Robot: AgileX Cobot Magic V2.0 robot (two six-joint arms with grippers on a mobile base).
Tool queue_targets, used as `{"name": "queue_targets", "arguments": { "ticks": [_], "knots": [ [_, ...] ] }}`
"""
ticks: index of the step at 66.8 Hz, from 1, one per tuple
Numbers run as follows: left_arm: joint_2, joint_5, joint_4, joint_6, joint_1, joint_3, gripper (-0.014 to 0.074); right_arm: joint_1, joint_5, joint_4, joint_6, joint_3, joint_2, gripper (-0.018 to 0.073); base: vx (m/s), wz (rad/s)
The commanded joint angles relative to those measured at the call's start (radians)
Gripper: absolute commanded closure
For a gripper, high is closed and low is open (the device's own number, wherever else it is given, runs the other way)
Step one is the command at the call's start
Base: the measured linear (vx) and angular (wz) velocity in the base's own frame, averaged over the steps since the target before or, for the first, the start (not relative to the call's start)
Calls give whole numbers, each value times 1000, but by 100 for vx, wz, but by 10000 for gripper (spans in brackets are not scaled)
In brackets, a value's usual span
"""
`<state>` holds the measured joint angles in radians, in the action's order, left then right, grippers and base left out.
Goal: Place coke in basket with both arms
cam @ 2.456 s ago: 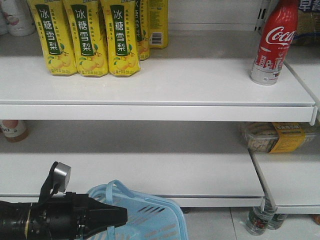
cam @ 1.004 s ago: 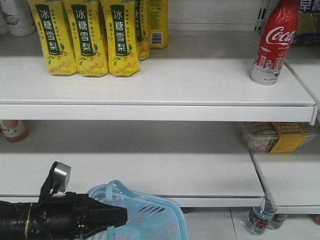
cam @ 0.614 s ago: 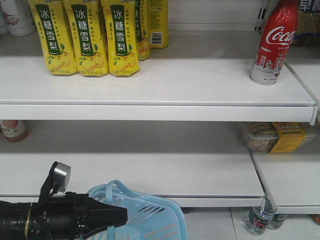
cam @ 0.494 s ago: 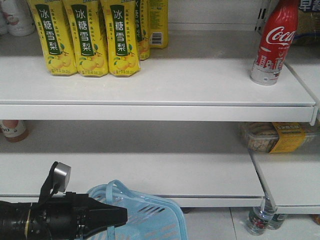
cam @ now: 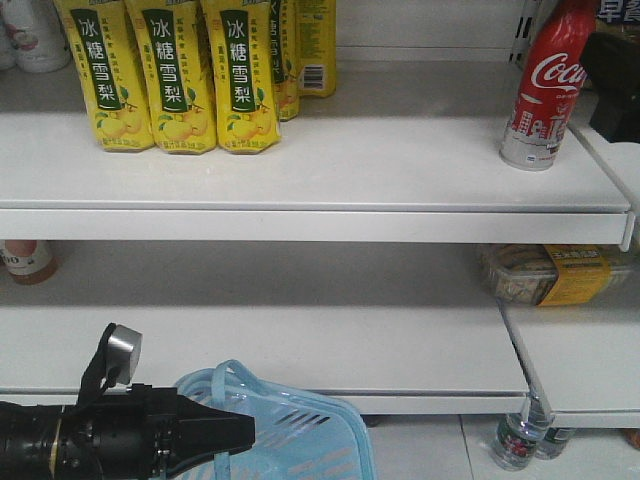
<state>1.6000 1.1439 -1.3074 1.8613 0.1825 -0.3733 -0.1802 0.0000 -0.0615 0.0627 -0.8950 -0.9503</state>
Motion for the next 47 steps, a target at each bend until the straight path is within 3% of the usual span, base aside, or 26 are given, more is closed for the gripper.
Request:
{"name": "queue_targets", "arguments": {
  "ticks": [1,47],
  "knots": [
    [-33,233,65,-5,4,-15,603,-1,-83,-2,19,-61,-17,30,0,0],
    [-33,233,63,-5,4,-15,603,-1,-117,-2,20,-218,-200,30,0,0]
  ]
}}
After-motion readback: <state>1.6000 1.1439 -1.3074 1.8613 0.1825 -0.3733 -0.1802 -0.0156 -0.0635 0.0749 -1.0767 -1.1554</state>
